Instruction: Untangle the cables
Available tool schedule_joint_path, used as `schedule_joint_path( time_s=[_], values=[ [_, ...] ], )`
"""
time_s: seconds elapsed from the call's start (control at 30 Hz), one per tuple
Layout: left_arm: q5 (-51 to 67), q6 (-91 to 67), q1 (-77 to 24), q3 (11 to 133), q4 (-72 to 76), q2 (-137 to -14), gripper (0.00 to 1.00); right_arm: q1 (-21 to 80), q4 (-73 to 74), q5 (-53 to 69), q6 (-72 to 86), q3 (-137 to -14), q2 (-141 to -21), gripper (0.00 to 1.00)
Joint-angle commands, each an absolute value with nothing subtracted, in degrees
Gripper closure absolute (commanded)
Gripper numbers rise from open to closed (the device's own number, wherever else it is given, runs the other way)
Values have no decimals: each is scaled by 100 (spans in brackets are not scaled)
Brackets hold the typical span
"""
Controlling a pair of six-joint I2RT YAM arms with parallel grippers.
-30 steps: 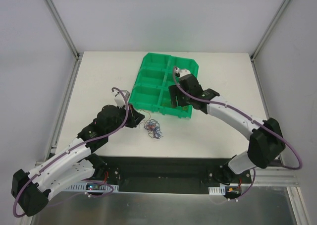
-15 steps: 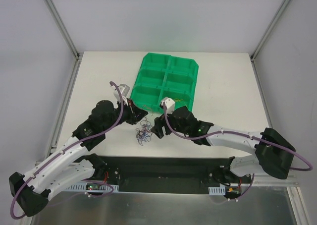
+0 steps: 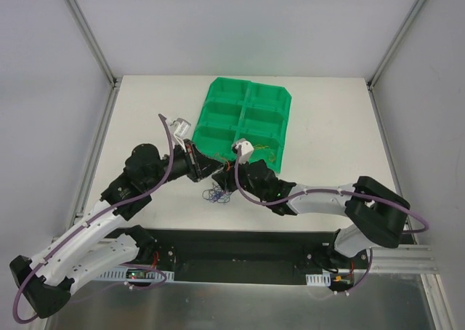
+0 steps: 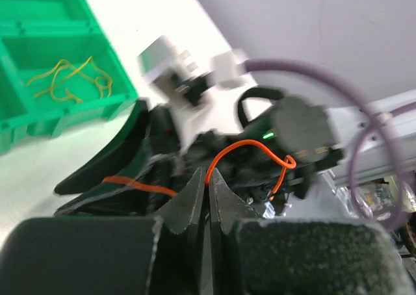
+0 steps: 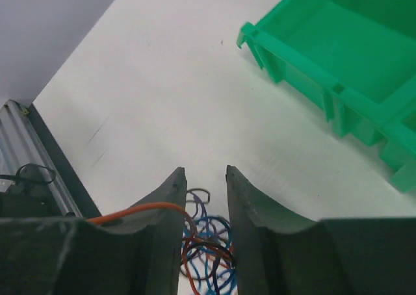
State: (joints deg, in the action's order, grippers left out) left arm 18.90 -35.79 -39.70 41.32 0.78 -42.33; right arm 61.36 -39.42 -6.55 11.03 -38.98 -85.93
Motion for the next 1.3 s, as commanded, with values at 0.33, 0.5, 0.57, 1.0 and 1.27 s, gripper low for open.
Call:
schedule_joint_path(
  time_s=[0.33, 0.5, 0.57, 1.0, 1.27],
  values=[
    [994, -1776, -3981, 6775, -113, -4113, 100, 5837, -4307, -1609, 1555, -3094, -9202, 67],
    [835, -1424, -3981, 7522, -158, -4184, 100, 5695, -4315, -1389, 1749, -3067, -9500, 68],
    [713, -1328, -3981, 7899, -176, -4280, 100, 5695, -4377, -1345, 1784, -3059, -9623, 71],
    [466, -843, -3981, 9818, -633, -5238, 100, 5695, -4746, -1134, 1802, -2857, -9800, 65],
    [-200, -730, -3981, 8501, -703, -4975, 100, 5686, -4482, -1380, 1881, -2532, -9413, 66]
  ],
)
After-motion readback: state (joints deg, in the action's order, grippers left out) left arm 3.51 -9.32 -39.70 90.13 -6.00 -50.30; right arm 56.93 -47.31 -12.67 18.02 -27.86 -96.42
